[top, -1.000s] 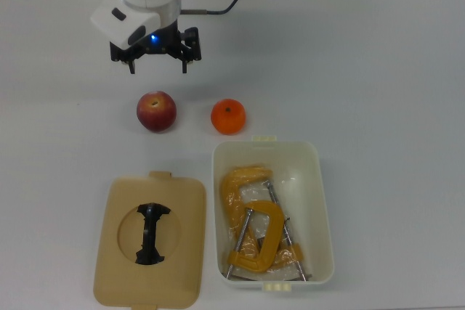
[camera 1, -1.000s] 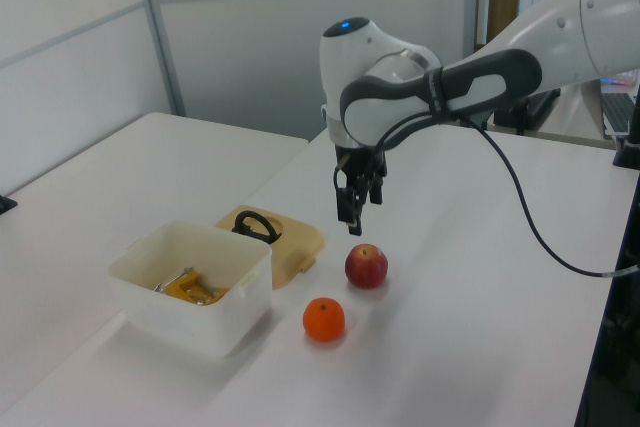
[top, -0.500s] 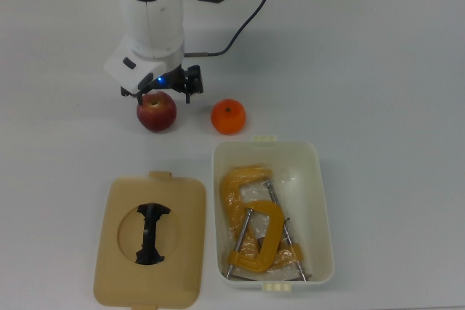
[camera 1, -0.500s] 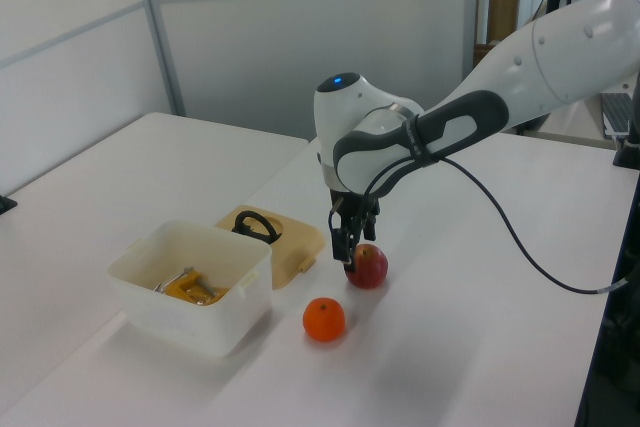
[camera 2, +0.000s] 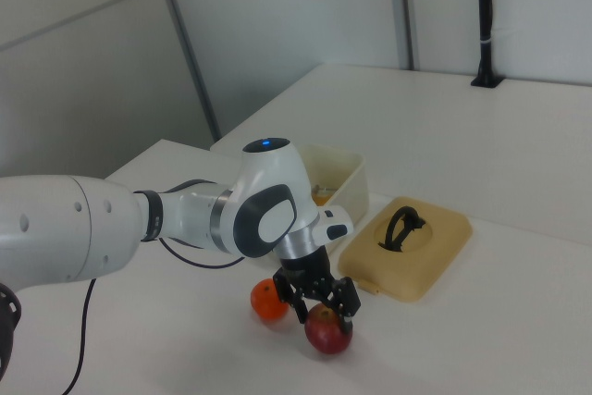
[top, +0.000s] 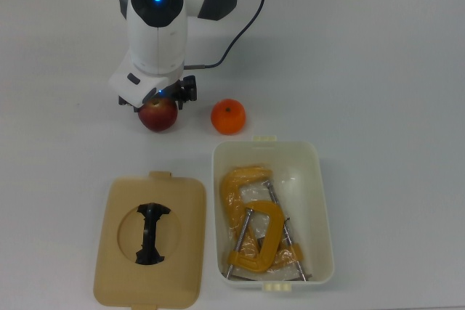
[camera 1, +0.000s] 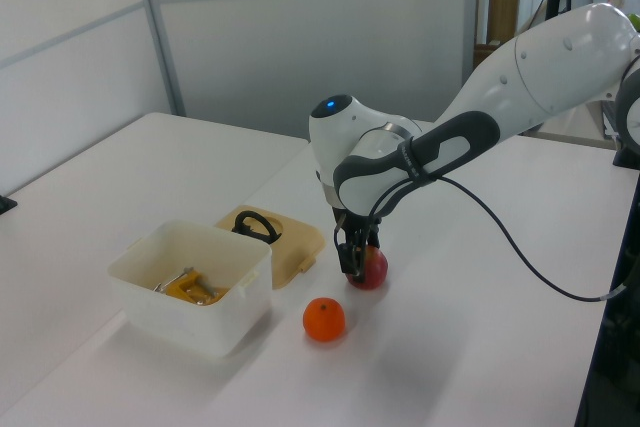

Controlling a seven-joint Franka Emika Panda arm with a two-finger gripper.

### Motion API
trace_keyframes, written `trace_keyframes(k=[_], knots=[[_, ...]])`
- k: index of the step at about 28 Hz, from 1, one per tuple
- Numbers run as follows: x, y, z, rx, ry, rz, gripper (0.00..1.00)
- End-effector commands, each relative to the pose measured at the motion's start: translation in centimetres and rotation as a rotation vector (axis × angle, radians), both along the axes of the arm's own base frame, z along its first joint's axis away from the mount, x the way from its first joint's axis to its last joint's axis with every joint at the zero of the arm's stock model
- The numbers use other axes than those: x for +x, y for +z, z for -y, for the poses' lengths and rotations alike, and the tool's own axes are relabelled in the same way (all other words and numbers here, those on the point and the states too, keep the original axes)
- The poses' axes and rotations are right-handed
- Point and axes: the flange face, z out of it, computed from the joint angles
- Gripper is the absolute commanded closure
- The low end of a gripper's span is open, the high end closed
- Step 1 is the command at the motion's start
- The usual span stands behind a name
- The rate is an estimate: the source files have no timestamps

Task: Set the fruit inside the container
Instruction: 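Close the gripper on the red apple and lift it, then carry the apple over the white container and release it inside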

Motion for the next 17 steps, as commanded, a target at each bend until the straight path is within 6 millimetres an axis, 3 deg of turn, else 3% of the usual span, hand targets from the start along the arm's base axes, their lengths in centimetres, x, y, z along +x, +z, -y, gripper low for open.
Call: trace_keyframes(k=[1,5,12,17], knots=[[0.0,-0.5,0.0,-0.024,0.012,0.003,0.56],[0.2,0.2,0.2,-0.019,-0.001,0.017,0.87],[1.9,4.3,0.5,0.0,-0.031,0.086,0.88],[3.7,9.1,0.3,0.062,-0.079,0.155,0.88]])
